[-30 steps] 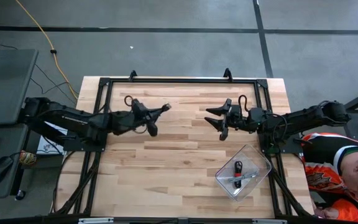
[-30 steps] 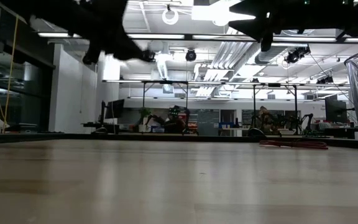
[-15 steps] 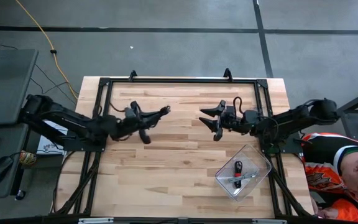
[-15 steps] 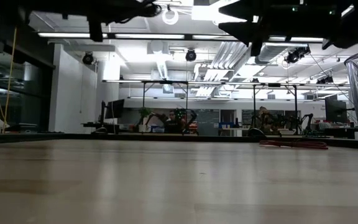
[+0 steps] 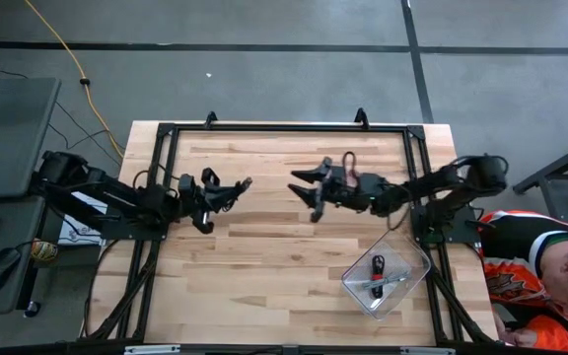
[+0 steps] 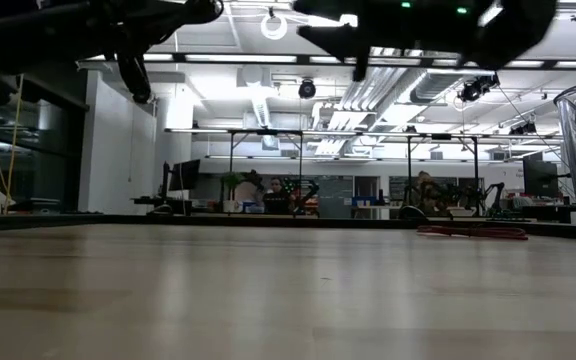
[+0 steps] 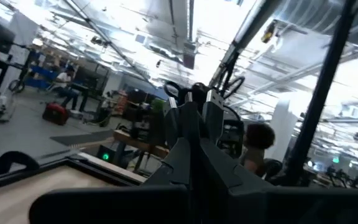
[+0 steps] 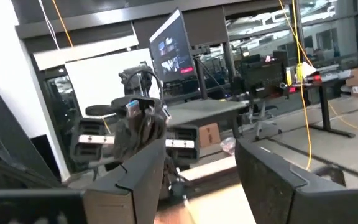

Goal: Pick and place USB-C Cables
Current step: Put the black charger cable into the transparent bin

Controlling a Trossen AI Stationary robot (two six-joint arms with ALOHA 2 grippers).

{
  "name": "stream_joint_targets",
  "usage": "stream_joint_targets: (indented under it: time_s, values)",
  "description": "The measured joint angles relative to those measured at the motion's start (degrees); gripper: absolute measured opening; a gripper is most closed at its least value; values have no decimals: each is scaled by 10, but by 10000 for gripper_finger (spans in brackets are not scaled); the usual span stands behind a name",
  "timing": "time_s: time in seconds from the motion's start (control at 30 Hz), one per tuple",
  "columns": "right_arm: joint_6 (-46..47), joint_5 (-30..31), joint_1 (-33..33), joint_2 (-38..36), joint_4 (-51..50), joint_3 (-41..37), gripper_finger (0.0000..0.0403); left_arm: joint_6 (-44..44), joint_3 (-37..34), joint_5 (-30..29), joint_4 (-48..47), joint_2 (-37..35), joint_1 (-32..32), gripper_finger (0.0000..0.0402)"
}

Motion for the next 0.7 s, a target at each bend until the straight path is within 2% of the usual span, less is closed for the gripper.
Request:
stream_joint_targets:
  time_s: [0.17,0.4,0.5,0.7]
  values:
    - [-1,-35,0,75,-14,101,190,10,1,-22,20,7,-8,0]
    - [72,-67,0,168,-50,224,190,-1,17,-21,20,8,-21,0]
    - [83,-90,0,179,-65,247,190,9,17,-38,21,6,-32,0]
    - [84,-83,1,179,-64,250,190,10,17,-39,41,6,-43,0]
